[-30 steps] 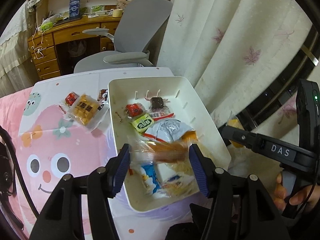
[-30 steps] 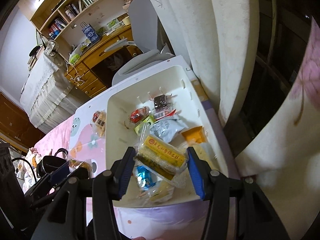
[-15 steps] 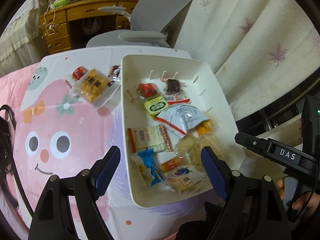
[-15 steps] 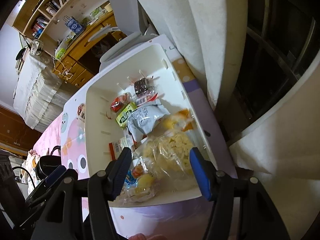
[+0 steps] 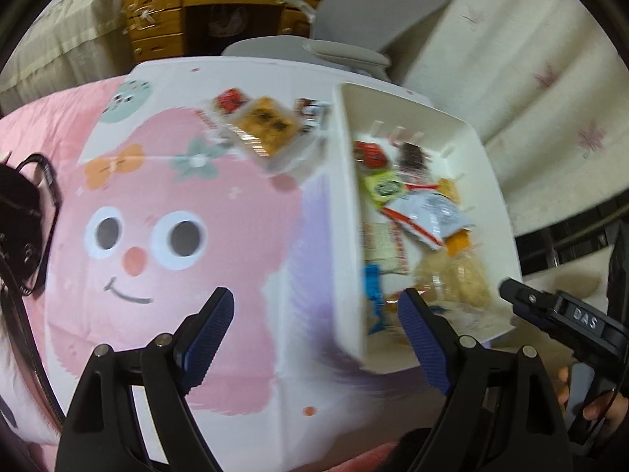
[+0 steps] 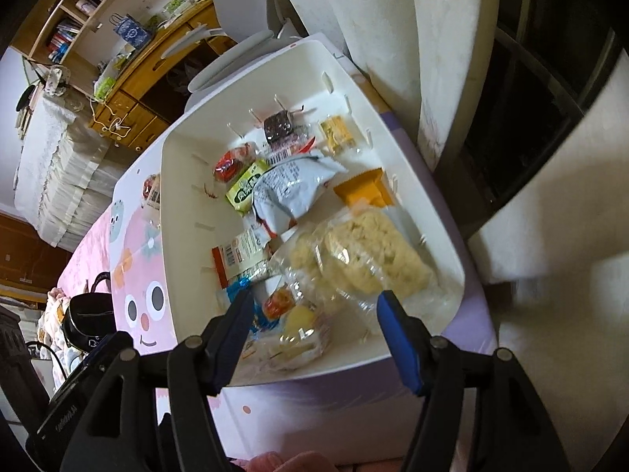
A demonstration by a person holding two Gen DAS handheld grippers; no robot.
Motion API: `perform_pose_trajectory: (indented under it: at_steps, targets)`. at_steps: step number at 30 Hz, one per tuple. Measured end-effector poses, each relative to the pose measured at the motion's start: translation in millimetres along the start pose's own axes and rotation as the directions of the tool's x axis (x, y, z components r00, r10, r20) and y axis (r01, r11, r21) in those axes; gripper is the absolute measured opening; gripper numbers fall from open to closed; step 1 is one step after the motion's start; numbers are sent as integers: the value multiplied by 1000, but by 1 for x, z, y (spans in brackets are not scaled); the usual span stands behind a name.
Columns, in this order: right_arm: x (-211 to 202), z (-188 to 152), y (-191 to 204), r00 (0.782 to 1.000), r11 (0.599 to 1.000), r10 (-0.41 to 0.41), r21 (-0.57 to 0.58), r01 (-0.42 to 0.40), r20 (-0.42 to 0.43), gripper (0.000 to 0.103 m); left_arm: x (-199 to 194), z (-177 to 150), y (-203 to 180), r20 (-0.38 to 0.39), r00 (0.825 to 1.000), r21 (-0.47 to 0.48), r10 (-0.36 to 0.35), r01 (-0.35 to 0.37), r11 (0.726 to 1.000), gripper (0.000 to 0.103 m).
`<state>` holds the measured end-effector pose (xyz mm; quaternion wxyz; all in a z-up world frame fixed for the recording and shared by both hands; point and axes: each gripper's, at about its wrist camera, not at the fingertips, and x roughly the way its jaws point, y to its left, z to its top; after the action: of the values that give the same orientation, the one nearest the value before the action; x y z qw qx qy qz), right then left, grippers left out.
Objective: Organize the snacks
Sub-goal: 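Open the left tool over the tray while the right tool releases the yellow packet inside, then move the left tool to the red packet while the right tool approaches the large yellow bag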
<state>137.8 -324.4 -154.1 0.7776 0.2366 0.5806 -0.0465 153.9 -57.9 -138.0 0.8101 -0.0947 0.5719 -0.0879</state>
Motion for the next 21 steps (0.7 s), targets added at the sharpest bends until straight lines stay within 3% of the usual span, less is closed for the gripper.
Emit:
perform_pose_trajectory:
  at_steps: [11, 21]
  targets:
    - [1, -39, 69, 998, 998, -44, 44, 42, 43, 66, -25, 12, 111, -6, 1000, -43, 7, -7, 999, 85]
    - [4, -73, 145, 990, 996, -77, 64, 69, 121, 66, -45, 27, 187, -56, 998, 37, -19, 21, 999, 85]
